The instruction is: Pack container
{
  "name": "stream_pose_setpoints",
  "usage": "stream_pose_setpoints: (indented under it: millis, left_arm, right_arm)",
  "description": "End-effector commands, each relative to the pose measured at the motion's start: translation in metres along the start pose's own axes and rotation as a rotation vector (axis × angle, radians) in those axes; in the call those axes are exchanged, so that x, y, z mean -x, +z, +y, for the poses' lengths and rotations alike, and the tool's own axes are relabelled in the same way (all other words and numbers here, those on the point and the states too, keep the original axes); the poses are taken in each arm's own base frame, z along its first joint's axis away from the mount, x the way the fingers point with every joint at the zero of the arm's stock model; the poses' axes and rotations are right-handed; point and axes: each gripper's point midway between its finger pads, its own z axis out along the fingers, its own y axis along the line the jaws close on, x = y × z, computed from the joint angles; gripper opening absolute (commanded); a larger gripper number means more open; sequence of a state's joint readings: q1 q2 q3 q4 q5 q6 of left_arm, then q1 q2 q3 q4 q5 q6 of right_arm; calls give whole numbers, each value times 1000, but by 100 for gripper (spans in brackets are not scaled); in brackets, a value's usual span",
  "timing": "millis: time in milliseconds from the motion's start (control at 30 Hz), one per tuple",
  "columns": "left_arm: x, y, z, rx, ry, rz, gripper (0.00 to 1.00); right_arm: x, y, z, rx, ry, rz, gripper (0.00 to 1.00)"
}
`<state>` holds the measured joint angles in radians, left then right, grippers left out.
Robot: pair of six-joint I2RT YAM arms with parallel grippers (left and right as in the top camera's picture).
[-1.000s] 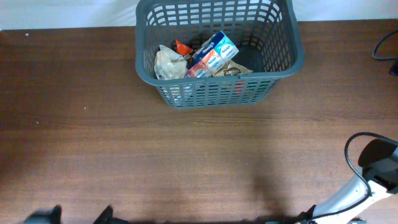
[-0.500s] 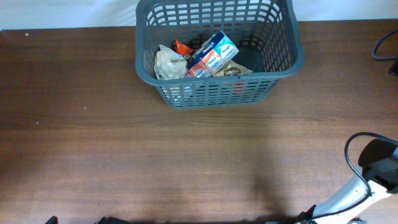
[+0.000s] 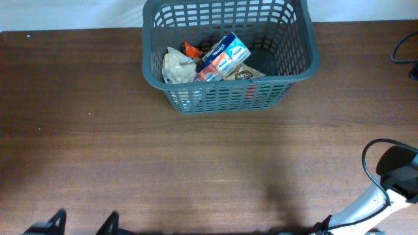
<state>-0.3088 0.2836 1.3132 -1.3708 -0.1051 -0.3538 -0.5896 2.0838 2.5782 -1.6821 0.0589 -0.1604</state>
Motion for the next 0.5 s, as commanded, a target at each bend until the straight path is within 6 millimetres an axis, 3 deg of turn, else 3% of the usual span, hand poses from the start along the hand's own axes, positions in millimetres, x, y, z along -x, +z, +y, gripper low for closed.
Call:
stream_pose_setpoints:
  millis: [0,167,467]
  left_arm:
    - [0,20,-2,-1,116,-2,99]
    - [9,50,-10,-19,193,-57,99]
    - [0,104,-17,-57,285,-116,99]
  right_arm:
    - [0,3,1,7,5,7,99]
    - [0,3,1,7,5,7,99]
    - [0,3,1,7,5,7,99]
